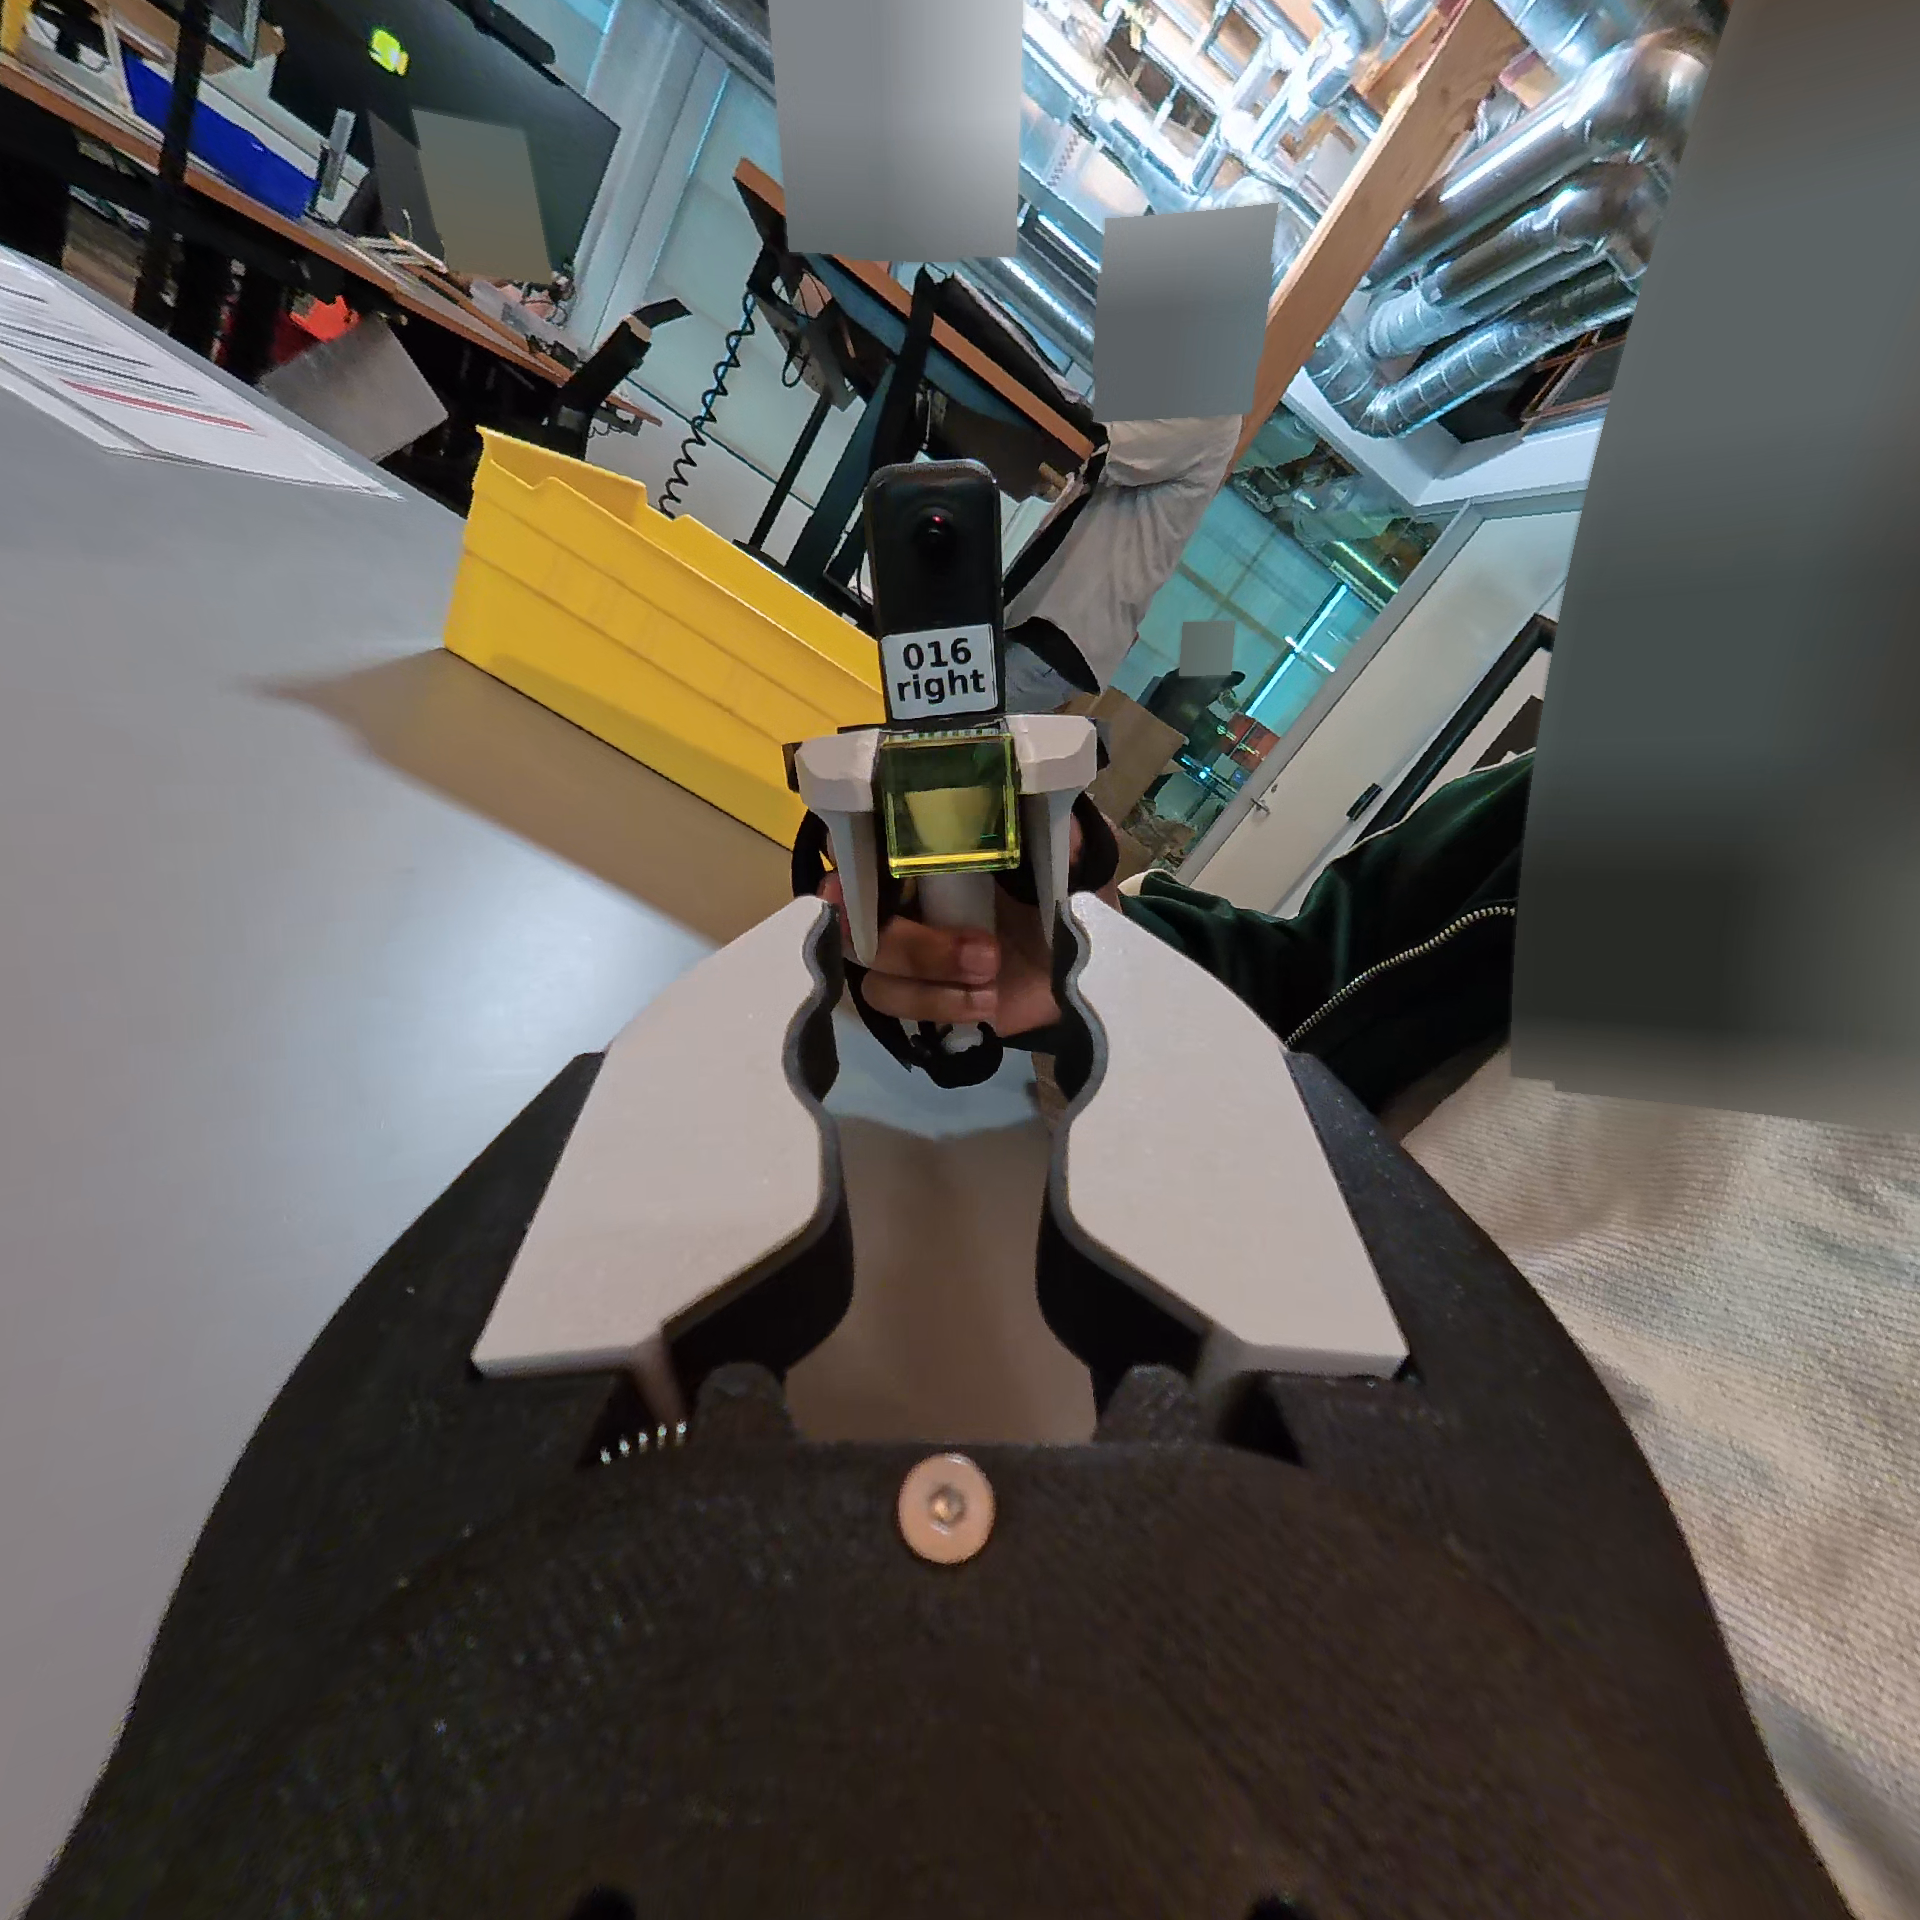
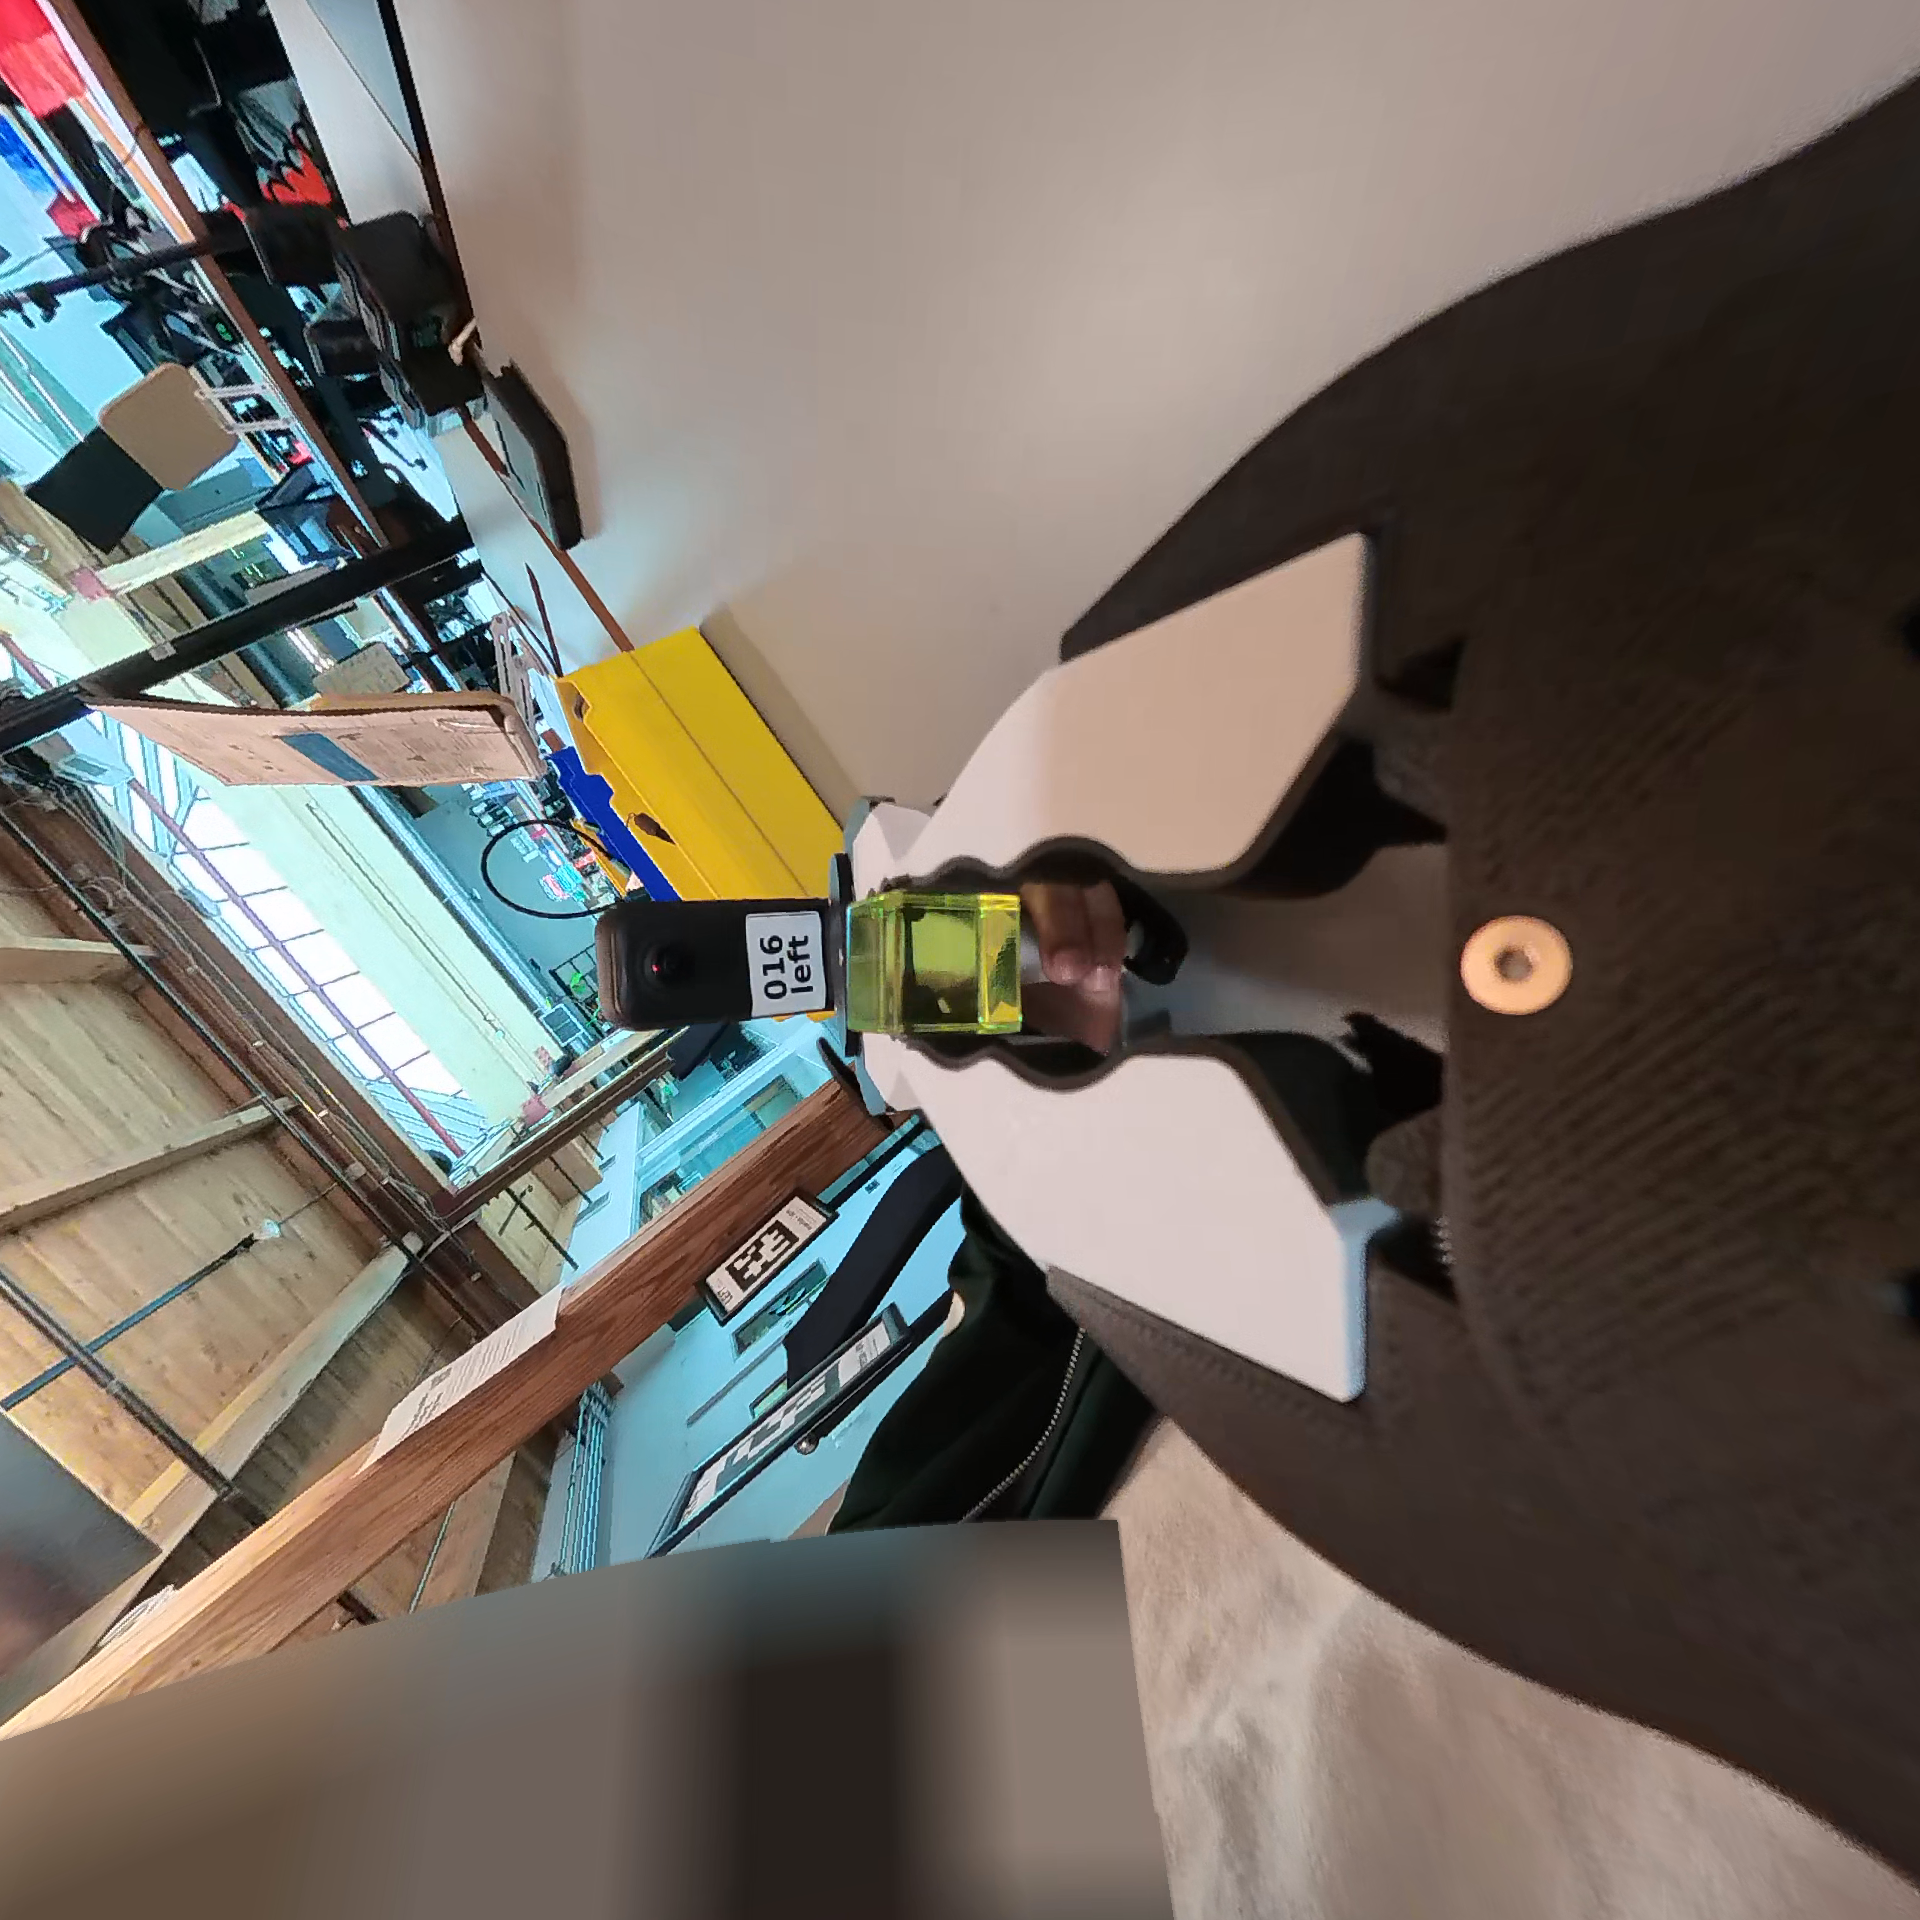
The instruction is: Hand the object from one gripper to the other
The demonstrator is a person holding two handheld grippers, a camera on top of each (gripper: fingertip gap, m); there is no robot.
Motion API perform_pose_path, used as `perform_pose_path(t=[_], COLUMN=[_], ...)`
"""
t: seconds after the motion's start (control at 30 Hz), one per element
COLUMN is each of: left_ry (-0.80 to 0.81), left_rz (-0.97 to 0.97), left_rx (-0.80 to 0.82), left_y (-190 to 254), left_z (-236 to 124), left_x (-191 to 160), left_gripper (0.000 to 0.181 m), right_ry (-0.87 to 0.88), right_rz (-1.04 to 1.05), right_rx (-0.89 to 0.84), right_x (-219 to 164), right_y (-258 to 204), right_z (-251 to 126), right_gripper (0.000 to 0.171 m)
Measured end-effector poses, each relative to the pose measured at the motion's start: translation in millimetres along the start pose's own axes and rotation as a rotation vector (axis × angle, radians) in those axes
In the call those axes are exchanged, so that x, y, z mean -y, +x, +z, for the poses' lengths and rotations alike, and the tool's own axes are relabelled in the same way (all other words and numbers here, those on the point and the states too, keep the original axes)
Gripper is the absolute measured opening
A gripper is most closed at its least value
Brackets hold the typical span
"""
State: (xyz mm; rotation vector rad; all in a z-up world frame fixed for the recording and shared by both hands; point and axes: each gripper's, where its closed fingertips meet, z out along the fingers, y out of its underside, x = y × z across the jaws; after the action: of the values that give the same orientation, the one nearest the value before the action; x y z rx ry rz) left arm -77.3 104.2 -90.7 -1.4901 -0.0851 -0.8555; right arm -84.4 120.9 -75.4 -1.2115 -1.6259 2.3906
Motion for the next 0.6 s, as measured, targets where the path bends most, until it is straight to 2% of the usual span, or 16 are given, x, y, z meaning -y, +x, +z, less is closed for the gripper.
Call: perform_pose_path(t=[0.17, 0.27, 0.37, 0.5, 0.6], left_ry=[0.011, 0.025, 0.036, -0.033, -0.121], left_rz=[-0.097, -0.211, -0.243, -0.262, -0.283], left_rx=[-0.018, -0.007, 0.041, 0.093, 0.131], left_y=[-2.5, -9.5, -19.5, -27.0, -33.2], left_z=[-2.2, -7.8, -13.9, -14.9, -13.6], left_x=[1.0, 2.8, 4.4, -4.5, -18.2], left_gripper=[0.036, 0.029, 0.023, 0.022, 0.024], right_ry=[-0.017, -0.046, -0.086, -0.175, -0.31], right_rz=[-0.05, -0.102, -0.151, -0.251, -0.407], right_rx=[-0.024, -0.052, -0.081, -0.172, -0.307], right_x=[-1.7, -5.4, -10.7, -19.3, -28.2], right_y=[1.3, 2.7, 4.0, 12.8, 27.9], right_z=[0.5, 2.1, 4.5, 4.5, -1.1], right_gripper=[0.026, 0.026, 0.027, 0.026, 0.026])
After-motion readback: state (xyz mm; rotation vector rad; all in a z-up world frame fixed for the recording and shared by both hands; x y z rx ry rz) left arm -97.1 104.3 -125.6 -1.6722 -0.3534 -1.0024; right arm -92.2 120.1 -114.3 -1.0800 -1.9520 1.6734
